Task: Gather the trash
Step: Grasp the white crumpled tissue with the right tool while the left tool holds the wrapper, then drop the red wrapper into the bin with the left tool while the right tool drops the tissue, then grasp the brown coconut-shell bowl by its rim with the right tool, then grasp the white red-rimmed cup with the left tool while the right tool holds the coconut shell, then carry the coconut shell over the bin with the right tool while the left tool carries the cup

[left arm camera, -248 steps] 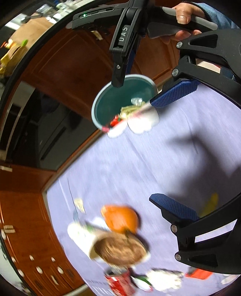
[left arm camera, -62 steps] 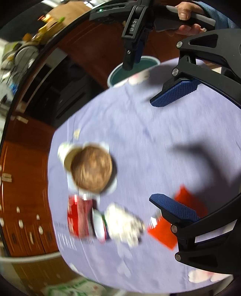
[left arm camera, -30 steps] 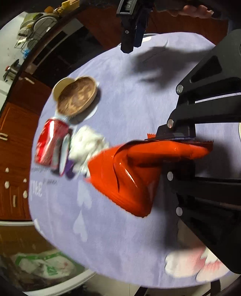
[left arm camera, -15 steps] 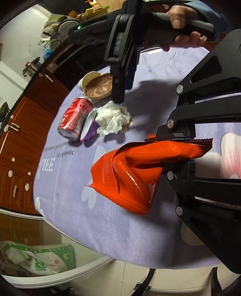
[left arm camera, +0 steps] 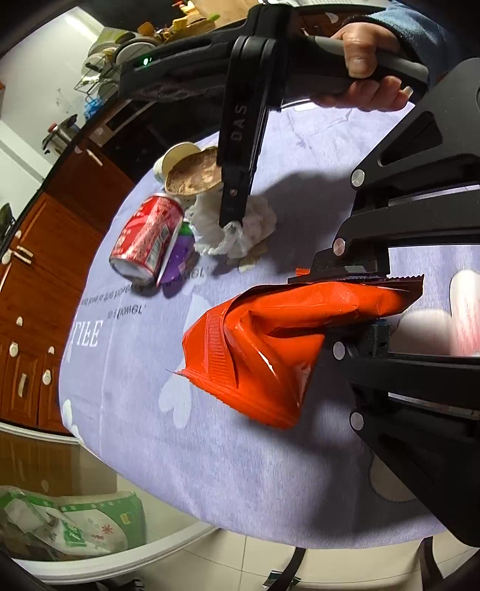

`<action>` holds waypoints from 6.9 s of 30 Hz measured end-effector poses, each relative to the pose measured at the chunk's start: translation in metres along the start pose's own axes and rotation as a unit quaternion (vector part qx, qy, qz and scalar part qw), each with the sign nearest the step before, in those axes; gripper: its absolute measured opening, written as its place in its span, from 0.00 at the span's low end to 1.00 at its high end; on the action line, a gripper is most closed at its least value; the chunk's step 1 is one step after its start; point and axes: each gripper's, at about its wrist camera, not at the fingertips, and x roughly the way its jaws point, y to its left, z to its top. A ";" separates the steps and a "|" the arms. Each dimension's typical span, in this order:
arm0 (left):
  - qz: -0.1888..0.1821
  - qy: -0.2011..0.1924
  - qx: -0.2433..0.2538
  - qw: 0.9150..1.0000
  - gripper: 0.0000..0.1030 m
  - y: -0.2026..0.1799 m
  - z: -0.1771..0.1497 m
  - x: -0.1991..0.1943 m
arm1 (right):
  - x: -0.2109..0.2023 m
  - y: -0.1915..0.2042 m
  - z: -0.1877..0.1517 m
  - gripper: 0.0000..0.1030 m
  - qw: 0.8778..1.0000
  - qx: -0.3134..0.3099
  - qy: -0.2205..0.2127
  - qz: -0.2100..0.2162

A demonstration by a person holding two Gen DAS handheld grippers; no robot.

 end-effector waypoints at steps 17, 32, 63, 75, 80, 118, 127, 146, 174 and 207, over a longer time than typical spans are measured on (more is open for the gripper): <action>-0.021 0.023 0.097 0.995 0.13 -0.110 -0.007 0.009 | -0.100 -0.093 -0.055 0.24 0.995 0.078 -0.062 0.004; -0.049 0.071 0.234 0.968 0.14 -0.258 -0.030 0.049 | -0.193 -0.230 -0.123 0.24 0.967 0.205 -0.151 0.000; -0.068 0.188 0.373 0.906 0.51 -0.461 -0.079 0.195 | -0.242 -0.428 -0.225 0.25 0.907 0.377 -0.187 -0.019; -0.053 0.181 0.365 0.912 0.74 -0.454 -0.075 0.194 | -0.232 -0.429 -0.213 0.26 0.910 0.373 -0.178 -0.010; -0.052 0.167 0.360 0.916 0.87 -0.449 -0.073 0.181 | -0.225 -0.421 -0.201 0.50 0.916 0.364 -0.169 -0.006; -0.033 0.091 0.242 0.966 0.92 -0.312 -0.034 0.094 | -0.200 -0.315 -0.156 0.77 0.941 0.312 -0.126 -0.038; 0.004 0.065 0.165 0.984 0.92 -0.217 -0.007 0.071 | -0.159 -0.248 -0.109 0.77 0.963 0.250 -0.093 -0.025; 0.063 0.014 0.026 0.998 0.92 -0.056 0.064 0.048 | -0.068 -0.148 0.001 0.77 0.989 0.143 -0.048 -0.010; 0.058 0.013 0.073 0.996 0.05 -0.067 0.076 0.084 | -0.047 -0.142 -0.004 0.07 0.993 0.116 -0.029 -0.003; -0.006 0.032 0.229 0.973 0.04 -0.254 -0.010 0.050 | -0.211 -0.262 -0.139 0.07 0.957 0.235 -0.170 -0.012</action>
